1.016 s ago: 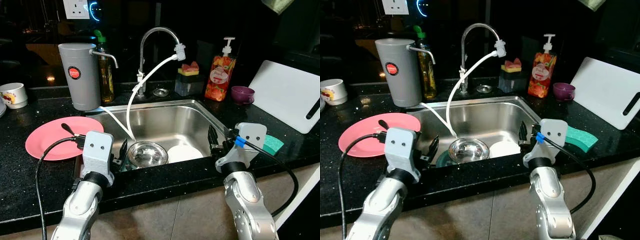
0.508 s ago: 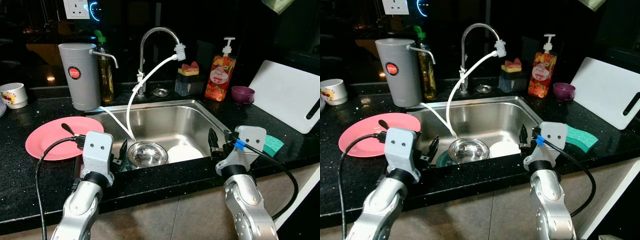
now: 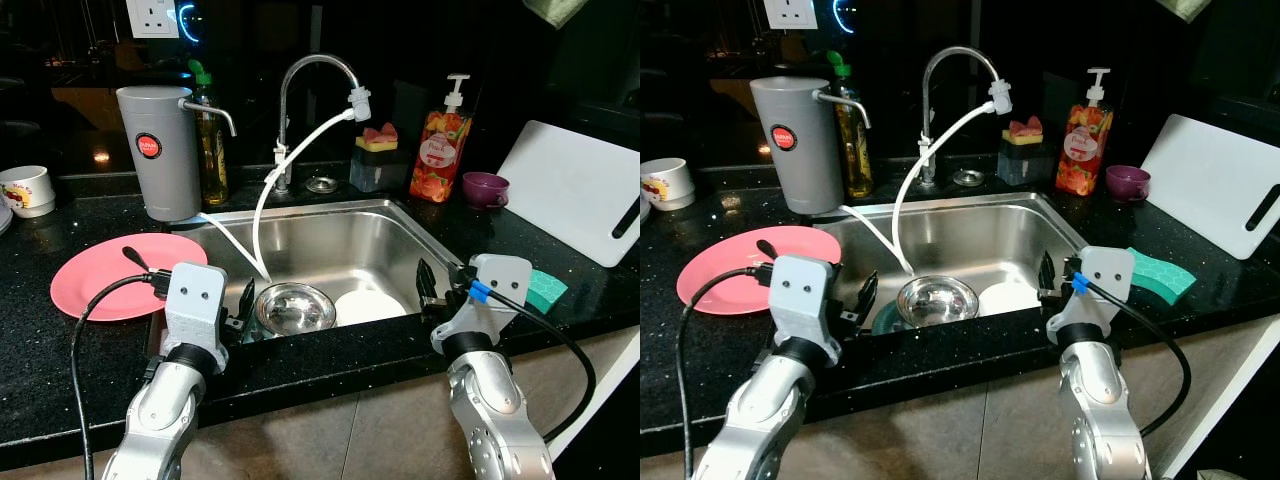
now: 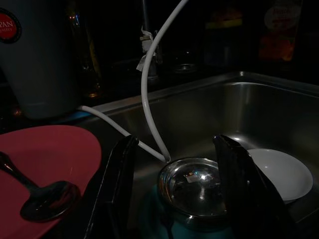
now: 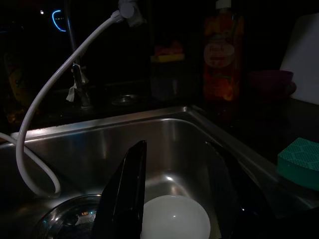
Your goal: Kitchen organization
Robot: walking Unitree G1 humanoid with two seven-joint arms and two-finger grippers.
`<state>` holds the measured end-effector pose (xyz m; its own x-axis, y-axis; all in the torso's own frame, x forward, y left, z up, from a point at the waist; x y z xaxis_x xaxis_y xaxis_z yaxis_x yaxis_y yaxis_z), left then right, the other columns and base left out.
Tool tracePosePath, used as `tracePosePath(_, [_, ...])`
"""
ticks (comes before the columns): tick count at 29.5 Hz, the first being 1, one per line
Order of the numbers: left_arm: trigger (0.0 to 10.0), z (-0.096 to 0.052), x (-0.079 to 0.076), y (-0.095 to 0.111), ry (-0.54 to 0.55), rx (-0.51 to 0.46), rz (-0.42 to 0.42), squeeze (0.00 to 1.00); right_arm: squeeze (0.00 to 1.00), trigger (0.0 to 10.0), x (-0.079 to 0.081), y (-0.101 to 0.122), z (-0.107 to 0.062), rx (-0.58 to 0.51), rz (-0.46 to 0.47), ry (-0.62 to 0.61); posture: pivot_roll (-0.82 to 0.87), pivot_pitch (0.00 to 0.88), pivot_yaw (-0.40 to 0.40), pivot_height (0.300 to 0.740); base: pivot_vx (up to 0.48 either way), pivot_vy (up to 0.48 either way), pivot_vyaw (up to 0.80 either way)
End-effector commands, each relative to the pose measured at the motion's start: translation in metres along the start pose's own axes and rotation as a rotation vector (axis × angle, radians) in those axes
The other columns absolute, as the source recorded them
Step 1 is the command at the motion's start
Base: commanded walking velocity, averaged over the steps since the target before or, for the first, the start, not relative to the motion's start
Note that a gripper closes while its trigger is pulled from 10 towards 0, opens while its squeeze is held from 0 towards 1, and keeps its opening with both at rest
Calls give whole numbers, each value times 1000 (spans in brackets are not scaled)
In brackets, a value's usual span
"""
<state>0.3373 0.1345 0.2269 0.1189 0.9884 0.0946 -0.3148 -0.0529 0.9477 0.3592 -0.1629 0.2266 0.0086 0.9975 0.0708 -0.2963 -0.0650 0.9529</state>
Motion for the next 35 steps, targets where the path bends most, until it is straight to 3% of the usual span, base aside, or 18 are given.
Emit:
tracePosePath(1, [10000, 0, -1, -4, 0, 9, 13, 0, 0, 10000, -3, 3, 0, -4, -10, -10, 98, 46, -50, 740, 0, 0, 0])
tracePosePath(35, [10000, -1, -1, -6, 0, 22, 18, 0, 0, 10000, -4, 1, 0, 3, -13, -13, 102, 49, -50, 740, 0, 0, 0])
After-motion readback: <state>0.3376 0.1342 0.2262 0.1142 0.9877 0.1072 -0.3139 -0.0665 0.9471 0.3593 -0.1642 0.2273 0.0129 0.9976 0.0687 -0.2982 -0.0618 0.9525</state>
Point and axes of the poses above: a point about 5 cm out from each wrist's last joint towards the gripper, its own z axis pointing out of the wrist towards the gripper, its own y axis along the axis of the wrist's last joint, x = y × z, the point moved 6 cm from there along z, pointing out of the wrist towards the gripper, and after that the axes turned 2 degrees about -z, right-handed, at the moved point
